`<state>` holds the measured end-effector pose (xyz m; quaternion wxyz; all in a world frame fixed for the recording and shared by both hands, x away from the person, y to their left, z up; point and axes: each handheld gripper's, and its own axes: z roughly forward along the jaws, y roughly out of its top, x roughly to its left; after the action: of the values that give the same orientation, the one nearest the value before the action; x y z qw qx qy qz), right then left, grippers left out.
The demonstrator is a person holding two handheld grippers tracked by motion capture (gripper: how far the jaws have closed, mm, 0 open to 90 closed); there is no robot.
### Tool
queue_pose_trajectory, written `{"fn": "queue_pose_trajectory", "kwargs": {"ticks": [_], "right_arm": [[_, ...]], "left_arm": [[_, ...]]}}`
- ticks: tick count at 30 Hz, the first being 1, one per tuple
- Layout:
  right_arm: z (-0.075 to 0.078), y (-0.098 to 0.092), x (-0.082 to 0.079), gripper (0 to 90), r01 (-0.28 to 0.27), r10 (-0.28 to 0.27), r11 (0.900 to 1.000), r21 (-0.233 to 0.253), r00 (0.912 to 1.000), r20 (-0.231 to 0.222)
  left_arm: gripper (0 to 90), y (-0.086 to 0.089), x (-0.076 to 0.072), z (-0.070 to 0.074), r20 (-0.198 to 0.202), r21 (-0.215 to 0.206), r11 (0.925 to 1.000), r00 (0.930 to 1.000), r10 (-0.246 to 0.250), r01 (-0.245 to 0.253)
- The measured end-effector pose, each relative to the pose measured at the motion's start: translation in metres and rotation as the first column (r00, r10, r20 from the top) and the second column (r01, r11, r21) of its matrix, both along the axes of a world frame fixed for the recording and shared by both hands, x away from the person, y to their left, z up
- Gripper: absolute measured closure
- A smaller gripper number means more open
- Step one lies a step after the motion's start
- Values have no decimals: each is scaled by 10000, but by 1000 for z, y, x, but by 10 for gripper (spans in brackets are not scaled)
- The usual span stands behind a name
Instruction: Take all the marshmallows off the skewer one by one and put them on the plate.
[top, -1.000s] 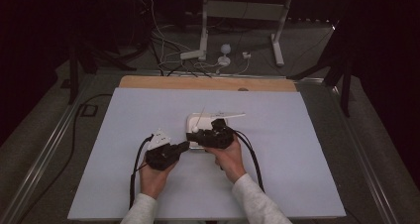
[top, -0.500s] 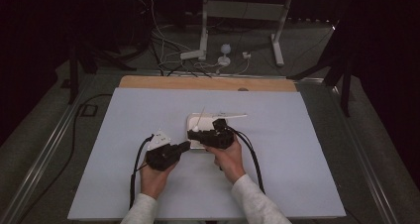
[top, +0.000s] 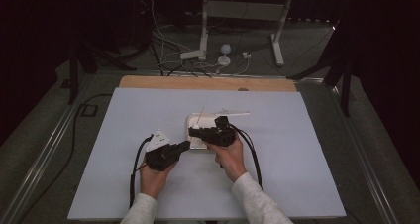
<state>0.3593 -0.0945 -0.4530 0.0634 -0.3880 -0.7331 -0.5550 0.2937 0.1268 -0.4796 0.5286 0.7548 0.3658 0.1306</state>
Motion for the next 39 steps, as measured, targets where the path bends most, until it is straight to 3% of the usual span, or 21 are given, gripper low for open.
{"fn": "queue_pose_trajectory", "kwargs": {"ticks": [2, 4, 5, 6, 8, 16, 22, 27, 39], "right_arm": [[2, 0, 1, 817, 42, -42, 10000, -28, 10000, 32], [10, -9, 6, 830, 574, -575, 9977, 372, 9983, 37], [10, -9, 6, 830, 574, -575, 9977, 372, 9983, 37], [13, -12, 9, 829, 496, -493, 9979, 414, 9987, -89], [17, -14, 10, 827, 296, -296, 9996, 42, 9995, 84], [25, -12, 12, 823, 170, -168, 9998, -48, 9995, 283], [31, -16, 16, 823, 480, -484, 9987, 164, 9985, 260], [37, -18, 18, 818, 334, -325, 9993, -171, 9983, 479], [41, -17, 22, 809, 286, -261, 9991, -310, 9966, 779]], "left_arm": [[900, 1, 0, 0, 0, 68, 10000, 10000, 10, -10], [900, 1, -1, -4, -9, 357, 9994, 10000, -41, 41], [900, 1, -1, -5, -54, 168, 9998, 9999, -96, 97], [900, 0, -1, -4, -10, 255, 9996, 10000, -91, 91], [900, -2, -1, -4, 58, 217, 9996, 9998, -181, 179], [900, 2, -2, -4, 216, -52, 9999, 9997, -146, 147], [900, 4, -3, -8, 224, 70, 9998, 9996, -178, 176], [900, 3, -3, -8, 272, 21, 9997, 9993, -260, 260], [900, 8, -3, -11, 331, 175, 9994, 9990, -308, 302]]}}
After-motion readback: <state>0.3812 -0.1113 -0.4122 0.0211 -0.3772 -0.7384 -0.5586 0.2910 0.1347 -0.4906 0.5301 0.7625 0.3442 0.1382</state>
